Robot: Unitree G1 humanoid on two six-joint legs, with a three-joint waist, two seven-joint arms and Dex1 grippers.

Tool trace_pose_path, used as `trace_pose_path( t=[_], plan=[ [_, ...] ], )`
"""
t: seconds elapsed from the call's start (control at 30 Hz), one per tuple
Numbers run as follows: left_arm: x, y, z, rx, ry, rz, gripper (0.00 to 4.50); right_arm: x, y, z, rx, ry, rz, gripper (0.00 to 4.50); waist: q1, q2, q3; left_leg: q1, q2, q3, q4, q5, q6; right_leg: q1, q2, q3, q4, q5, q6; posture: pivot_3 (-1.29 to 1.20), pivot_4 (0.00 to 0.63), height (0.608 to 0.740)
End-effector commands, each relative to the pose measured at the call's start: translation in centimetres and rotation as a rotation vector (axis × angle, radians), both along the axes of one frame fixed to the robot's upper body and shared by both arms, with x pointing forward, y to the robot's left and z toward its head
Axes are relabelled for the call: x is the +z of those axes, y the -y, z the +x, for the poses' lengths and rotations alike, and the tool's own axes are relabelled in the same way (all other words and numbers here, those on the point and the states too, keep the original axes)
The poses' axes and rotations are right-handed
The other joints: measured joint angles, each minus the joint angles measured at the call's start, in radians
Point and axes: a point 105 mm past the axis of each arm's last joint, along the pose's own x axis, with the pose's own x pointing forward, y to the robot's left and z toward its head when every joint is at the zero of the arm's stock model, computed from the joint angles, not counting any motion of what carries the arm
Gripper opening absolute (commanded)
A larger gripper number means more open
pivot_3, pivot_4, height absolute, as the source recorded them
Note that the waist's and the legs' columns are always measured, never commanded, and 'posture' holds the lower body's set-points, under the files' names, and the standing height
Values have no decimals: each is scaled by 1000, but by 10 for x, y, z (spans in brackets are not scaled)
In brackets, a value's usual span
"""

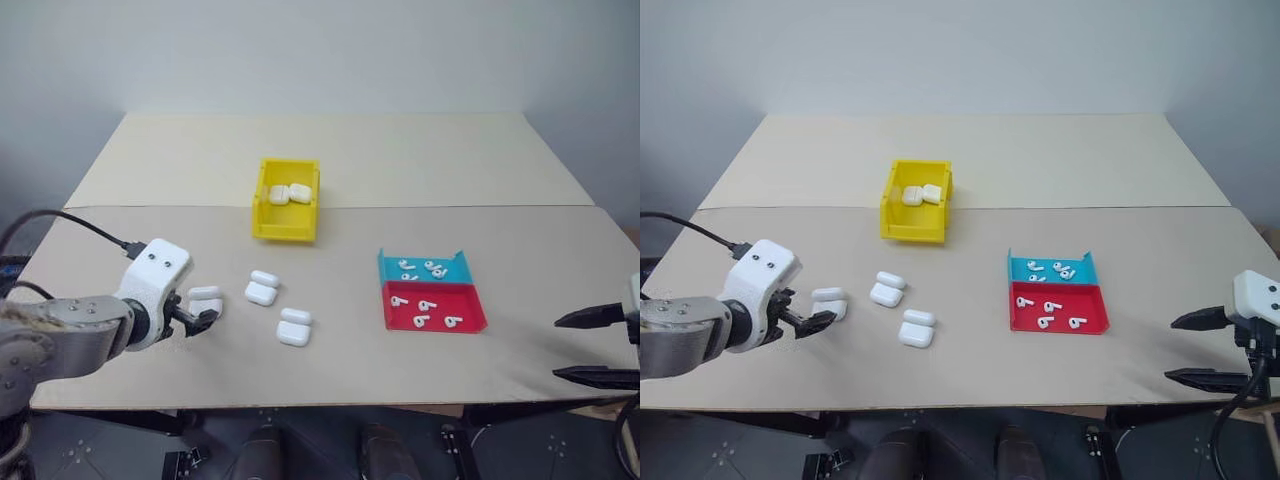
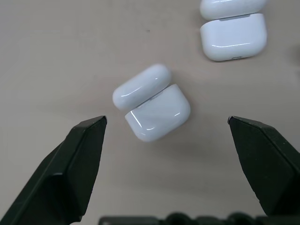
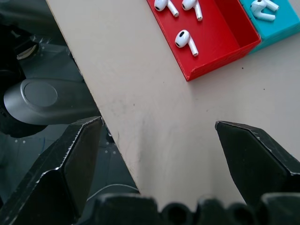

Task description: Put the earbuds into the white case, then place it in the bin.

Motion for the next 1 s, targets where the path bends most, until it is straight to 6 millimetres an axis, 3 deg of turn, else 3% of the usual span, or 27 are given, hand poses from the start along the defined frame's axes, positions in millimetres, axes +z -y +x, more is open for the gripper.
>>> trace_pose_path(
  t=[0.03,0.3,1.0],
  plan=[
    [8,16,2,162,45,-128,4500,6,-4,2,11,25,8,4458,3,1,-1,0,0,0,0,0,0,1,-2,1,0,1,0,0,150,740],
    [-1,22,3,446,142,-194,4500,6,-4,5,14,22,8,4458,19,3,-1,3,-10,18,0,1,1,2,-5,11,-3,4,4,0,150,740],
    [-20,20,28,531,47,-203,4500,7,-3,3,7,20,-1,4458,27,2,-1,3,-11,19,0,4,1,2,-4,12,-3,5,6,0,150,740]
  ],
)
